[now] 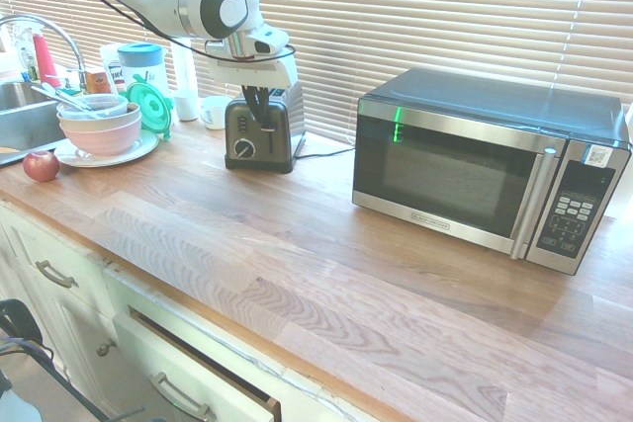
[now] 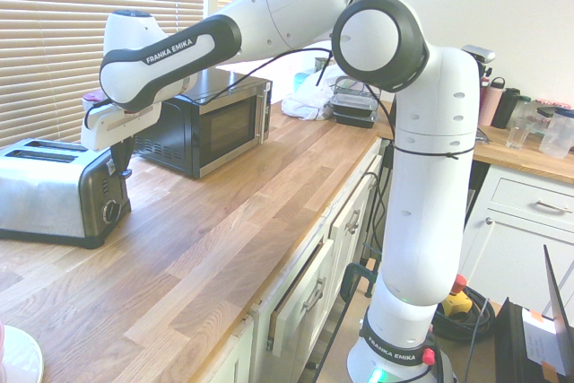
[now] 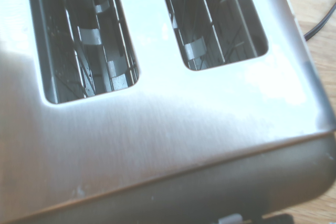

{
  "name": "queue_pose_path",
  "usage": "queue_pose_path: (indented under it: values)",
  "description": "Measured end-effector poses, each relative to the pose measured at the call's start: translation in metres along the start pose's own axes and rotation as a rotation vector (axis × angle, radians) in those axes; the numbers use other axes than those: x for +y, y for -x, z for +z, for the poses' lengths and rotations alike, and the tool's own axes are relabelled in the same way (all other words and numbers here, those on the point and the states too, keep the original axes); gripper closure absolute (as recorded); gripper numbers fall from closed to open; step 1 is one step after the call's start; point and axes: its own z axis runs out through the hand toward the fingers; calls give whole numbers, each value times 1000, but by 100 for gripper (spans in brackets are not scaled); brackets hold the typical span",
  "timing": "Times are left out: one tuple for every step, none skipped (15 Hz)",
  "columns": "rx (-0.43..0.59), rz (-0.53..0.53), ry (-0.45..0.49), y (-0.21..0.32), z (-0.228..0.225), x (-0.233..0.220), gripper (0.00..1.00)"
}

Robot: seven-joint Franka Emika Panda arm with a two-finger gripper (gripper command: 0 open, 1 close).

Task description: Press the toaster

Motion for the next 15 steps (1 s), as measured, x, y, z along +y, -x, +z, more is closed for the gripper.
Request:
queue_pose_path:
  values:
    - [-3,1,1,0,2,0,100]
    - [-4,4,0,-1,2,0,100]
    - [-3,7,-1,-2,2,1,100]
    - [-4,10,-3,-3,1,2,100]
    - [-5,12,-8,-5,0,2,100]
    - [-4,12,-12,-6,-1,3,100]
    - [-3,13,-16,-8,-3,3,100]
    - [-5,14,-15,-9,-4,4,100]
    - [-7,14,-12,-9,-4,4,100]
    - [-9,14,-11,-9,-4,4,100]
    - [-11,13,-9,-8,-4,3,100]
    - [-13,12,-8,-8,-3,3,100]
    - [-16,11,-6,-8,0,3,100]
    - [-21,12,-2,-8,4,3,100]
    - [-25,12,2,-10,9,3,100]
